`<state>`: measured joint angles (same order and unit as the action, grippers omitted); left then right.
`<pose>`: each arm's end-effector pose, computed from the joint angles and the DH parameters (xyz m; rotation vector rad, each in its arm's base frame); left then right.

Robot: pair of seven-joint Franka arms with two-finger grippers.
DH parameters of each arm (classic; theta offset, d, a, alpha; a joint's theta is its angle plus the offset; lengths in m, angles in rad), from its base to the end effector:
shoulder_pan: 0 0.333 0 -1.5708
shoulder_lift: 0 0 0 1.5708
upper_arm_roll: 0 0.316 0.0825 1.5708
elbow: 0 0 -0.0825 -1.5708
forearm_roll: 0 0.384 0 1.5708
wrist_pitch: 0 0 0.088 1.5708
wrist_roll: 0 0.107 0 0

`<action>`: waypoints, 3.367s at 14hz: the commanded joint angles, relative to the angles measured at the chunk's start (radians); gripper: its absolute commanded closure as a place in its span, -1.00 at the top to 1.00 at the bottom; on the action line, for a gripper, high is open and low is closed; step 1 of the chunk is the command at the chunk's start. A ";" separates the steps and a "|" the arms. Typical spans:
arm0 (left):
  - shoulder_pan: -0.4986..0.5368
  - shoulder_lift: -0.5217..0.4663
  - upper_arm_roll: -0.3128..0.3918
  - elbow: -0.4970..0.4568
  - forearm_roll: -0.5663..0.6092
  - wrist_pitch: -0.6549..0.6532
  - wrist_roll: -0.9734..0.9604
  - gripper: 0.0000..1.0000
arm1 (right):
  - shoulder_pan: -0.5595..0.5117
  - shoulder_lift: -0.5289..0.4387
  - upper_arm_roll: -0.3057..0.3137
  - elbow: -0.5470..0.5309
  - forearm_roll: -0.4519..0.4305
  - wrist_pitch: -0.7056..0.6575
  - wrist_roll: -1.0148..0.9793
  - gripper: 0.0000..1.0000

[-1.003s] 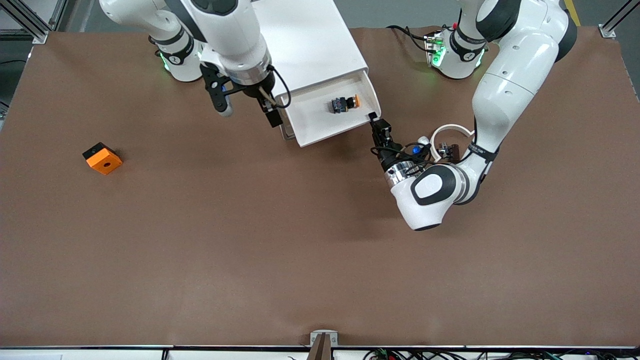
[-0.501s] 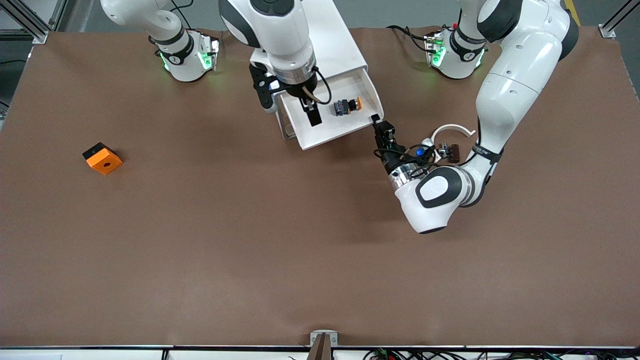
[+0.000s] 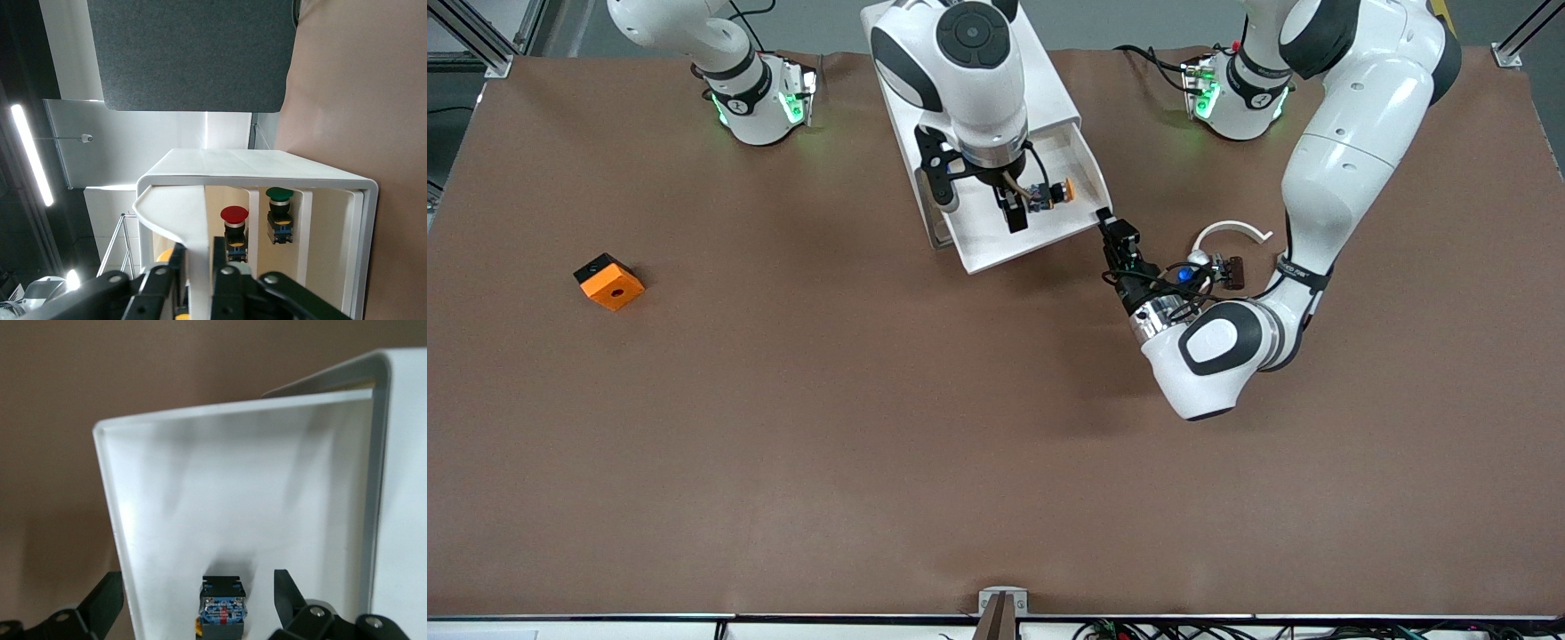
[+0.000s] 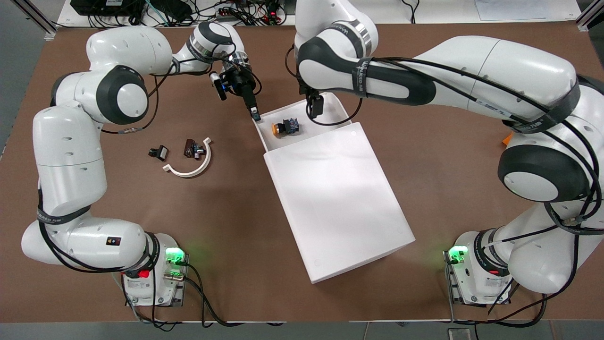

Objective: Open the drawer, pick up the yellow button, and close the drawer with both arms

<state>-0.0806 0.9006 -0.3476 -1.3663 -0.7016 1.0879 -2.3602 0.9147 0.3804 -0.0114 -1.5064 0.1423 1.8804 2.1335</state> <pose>0.5431 -0.2940 0.2304 -1.0454 -1.5519 1.4074 0.4069 0.5351 0.4480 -2.5203 1.8633 0.2061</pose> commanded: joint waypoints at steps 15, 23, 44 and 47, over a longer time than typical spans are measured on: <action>0.022 -0.008 0.010 0.015 0.019 -0.094 0.010 1.00 | 0.059 0.103 -0.015 0.052 0.036 0.059 0.011 1.00; 0.021 -0.077 -0.022 0.035 0.132 -0.097 0.231 1.00 | 0.049 0.101 -0.021 0.049 0.031 0.033 -0.067 1.00; -0.067 -0.313 -0.031 0.036 0.682 0.355 1.274 1.00 | -0.103 0.077 -0.021 0.201 0.034 -0.061 -0.168 -1.00; -0.068 -0.319 -0.056 0.030 0.752 0.447 1.276 1.00 | -0.193 0.020 -0.022 0.196 0.028 -0.085 -0.266 -1.00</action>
<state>-0.1441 0.6071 -0.3862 -1.3188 0.0028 1.4910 -1.0981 0.7835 0.4467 -0.0474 -1.3033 0.1705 1.8308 1.9283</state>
